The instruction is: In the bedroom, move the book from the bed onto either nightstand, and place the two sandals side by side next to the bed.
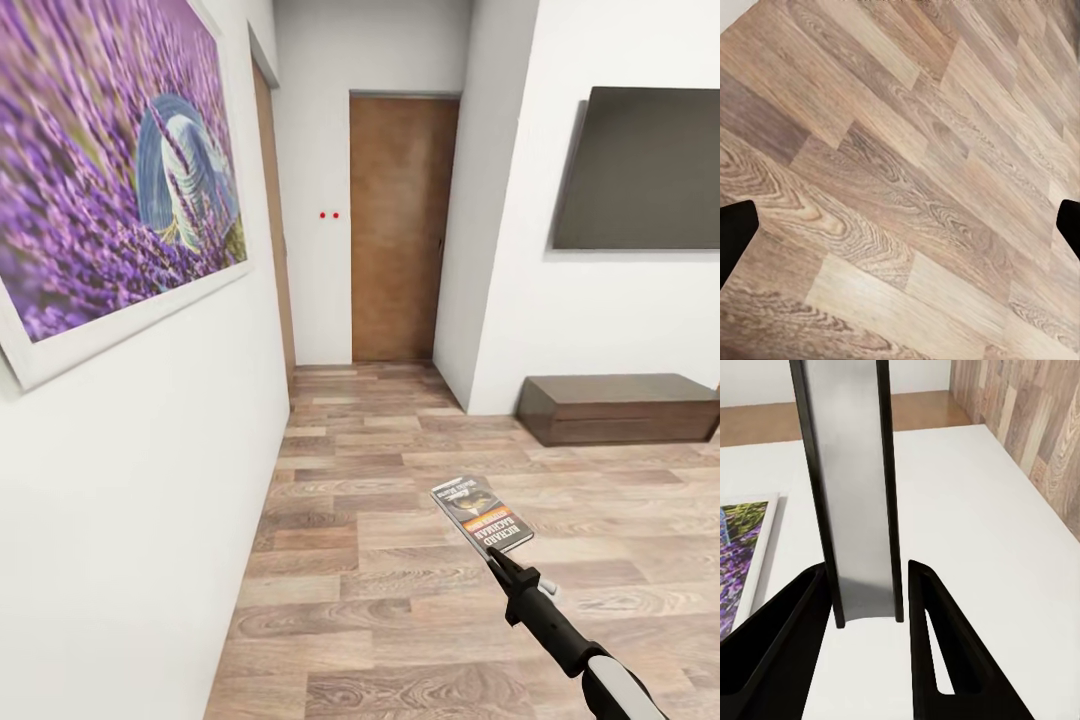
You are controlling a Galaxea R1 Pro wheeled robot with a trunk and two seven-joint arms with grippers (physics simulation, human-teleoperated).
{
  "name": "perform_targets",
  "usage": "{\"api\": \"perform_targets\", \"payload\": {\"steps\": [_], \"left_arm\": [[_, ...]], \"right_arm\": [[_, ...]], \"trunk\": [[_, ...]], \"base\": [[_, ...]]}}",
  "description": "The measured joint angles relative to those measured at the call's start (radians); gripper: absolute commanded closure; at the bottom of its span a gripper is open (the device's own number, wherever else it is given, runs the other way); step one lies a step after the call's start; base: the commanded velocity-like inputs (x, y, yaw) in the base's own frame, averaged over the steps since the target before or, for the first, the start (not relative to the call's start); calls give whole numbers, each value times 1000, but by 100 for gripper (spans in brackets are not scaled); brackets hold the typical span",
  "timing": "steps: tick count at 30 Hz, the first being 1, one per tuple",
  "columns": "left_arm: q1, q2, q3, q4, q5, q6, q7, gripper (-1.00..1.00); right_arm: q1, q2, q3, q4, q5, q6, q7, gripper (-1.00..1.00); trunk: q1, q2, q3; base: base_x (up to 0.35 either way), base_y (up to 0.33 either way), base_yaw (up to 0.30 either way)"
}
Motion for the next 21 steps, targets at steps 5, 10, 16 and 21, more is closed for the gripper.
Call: {"api": "perform_targets", "payload": {"steps": [5, 10, 16, 21], "left_arm": [[0, 0, 0, 0, 0, 0, 0, -100], [0, 0, 0, 0, 0, 0, 0, -100], [0, 1, -1, 0, 0, 0, 0, -100], [0, 0, -1, 0, 0, 0, 0, -100]], "right_arm": [[0, 0, 0, 0, 0, 0, 0, 100], [0, 0, 0, 0, 0, 0, 0, 100], [0, 0, 0, 0, 0, 0, 0, 100], [0, 0, 0, 0, 0, 0, 0, 100]], "trunk": [[0, 0, 0], [0, 0, 0], [0, 0, 0], [0, 0, 0]], "base": [[210, 0, 0], [215, 0, 0], [220, 0, -8], [227, 0, -81]]}}
